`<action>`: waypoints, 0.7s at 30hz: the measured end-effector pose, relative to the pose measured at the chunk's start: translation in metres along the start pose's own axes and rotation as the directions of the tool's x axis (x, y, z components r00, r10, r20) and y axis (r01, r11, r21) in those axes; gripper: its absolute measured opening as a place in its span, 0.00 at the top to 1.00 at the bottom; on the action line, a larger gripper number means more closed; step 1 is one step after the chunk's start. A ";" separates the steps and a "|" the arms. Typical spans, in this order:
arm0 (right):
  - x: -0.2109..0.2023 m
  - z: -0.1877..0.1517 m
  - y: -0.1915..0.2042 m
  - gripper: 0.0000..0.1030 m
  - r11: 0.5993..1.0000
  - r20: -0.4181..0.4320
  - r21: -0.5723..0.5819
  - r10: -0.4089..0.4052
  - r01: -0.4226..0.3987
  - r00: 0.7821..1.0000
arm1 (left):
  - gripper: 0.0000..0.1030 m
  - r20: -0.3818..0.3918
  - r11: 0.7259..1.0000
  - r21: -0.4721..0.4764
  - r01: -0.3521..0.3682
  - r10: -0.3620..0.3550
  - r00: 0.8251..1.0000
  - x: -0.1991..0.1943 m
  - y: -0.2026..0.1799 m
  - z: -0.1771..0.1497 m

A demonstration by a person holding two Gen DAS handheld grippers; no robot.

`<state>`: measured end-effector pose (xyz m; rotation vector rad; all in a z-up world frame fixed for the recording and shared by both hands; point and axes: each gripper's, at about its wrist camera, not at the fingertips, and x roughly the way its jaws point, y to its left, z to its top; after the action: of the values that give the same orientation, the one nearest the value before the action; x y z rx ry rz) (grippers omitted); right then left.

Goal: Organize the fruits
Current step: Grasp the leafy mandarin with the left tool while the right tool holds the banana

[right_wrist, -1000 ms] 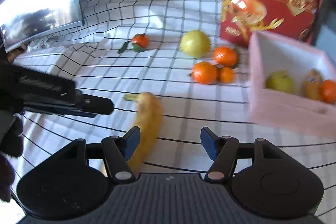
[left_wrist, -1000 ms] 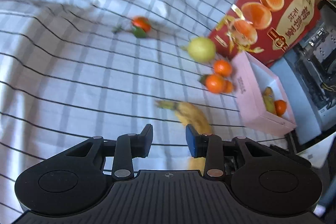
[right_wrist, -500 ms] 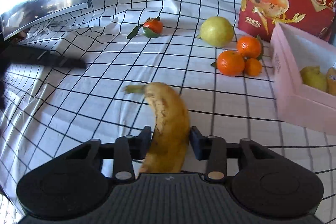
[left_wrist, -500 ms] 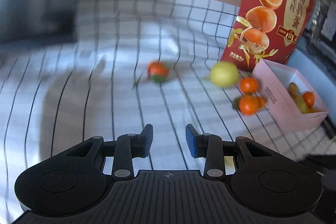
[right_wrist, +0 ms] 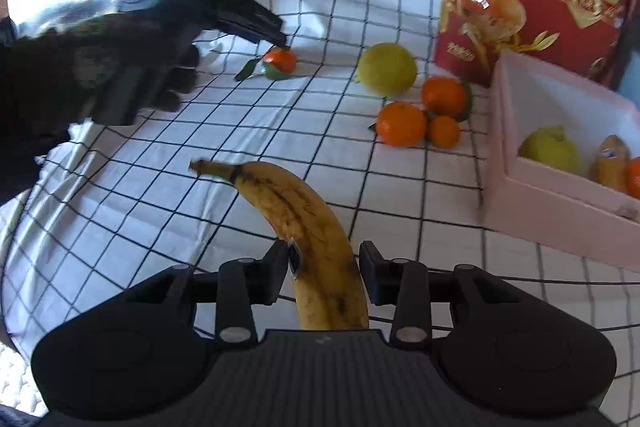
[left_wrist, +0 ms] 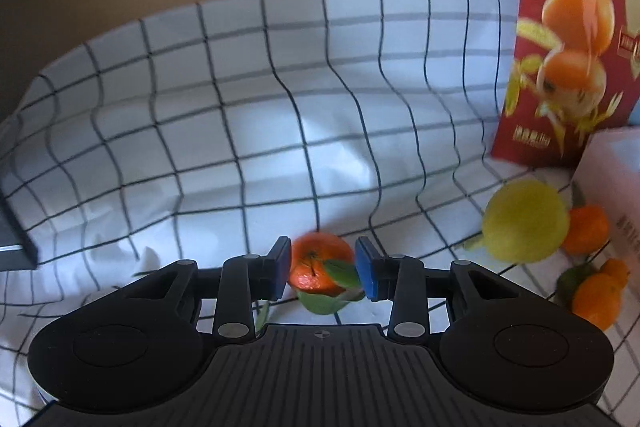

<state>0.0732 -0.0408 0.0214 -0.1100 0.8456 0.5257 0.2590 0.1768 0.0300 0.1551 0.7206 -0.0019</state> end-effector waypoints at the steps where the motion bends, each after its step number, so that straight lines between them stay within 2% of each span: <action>1: 0.002 0.000 0.000 0.64 1.000 -0.007 -0.007 0.012 -0.012 1.000 | 0.55 -0.002 1.000 0.010 -0.016 0.016 1.000 0.005 -0.003 -0.001; 3: 0.006 -0.003 0.000 0.62 0.999 -0.025 -0.016 0.037 -0.037 0.999 | 0.43 -0.002 0.999 0.023 -0.029 0.029 1.000 0.011 -0.007 -0.004; 6: 0.010 -0.005 0.001 0.58 0.998 -0.034 -0.029 0.055 -0.056 0.998 | 0.30 -0.012 0.999 0.026 -0.020 0.020 1.000 0.019 -0.010 -0.005; 8: 0.012 -0.004 0.004 0.57 0.996 -0.041 -0.070 0.047 -0.050 0.998 | 0.31 -0.028 1.000 -0.005 -0.006 0.006 1.000 0.025 -0.005 -0.003; 9: 0.012 -0.004 0.004 0.57 0.996 -0.043 -0.079 0.048 -0.051 0.998 | 0.35 -0.045 0.998 -0.056 0.011 -0.014 0.999 0.028 0.001 -0.002; 11: 0.013 -0.003 0.000 0.54 0.995 -0.048 -0.080 0.054 -0.057 0.997 | 0.35 -0.055 0.989 -0.141 0.031 -0.039 0.998 0.031 0.011 -0.002; 13: 0.014 -0.003 0.000 0.53 0.994 -0.053 -0.089 0.057 -0.062 0.997 | 0.35 -0.068 0.982 -0.184 0.042 -0.056 0.996 0.032 0.017 -0.003; 16: 0.015 -0.001 0.000 0.50 0.993 -0.053 -0.098 0.053 -0.058 0.997 | 0.41 -0.084 0.984 -0.177 0.036 -0.052 0.995 0.032 0.017 -0.006; 17: 0.016 -0.001 0.000 0.49 0.993 -0.051 -0.102 0.049 -0.054 0.997 | 0.51 -0.085 0.985 -0.172 0.033 -0.048 0.995 0.031 0.017 -0.006; 21: 0.019 -0.003 0.005 0.46 0.992 -0.036 -0.125 0.026 -0.030 0.999 | 0.51 -0.125 0.976 -0.210 0.055 -0.083 0.989 0.023 0.020 -0.006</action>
<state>0.0795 -0.0301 0.0062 -0.2229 0.8486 0.6048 0.2736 0.1982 0.0128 -0.0689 0.8545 0.0167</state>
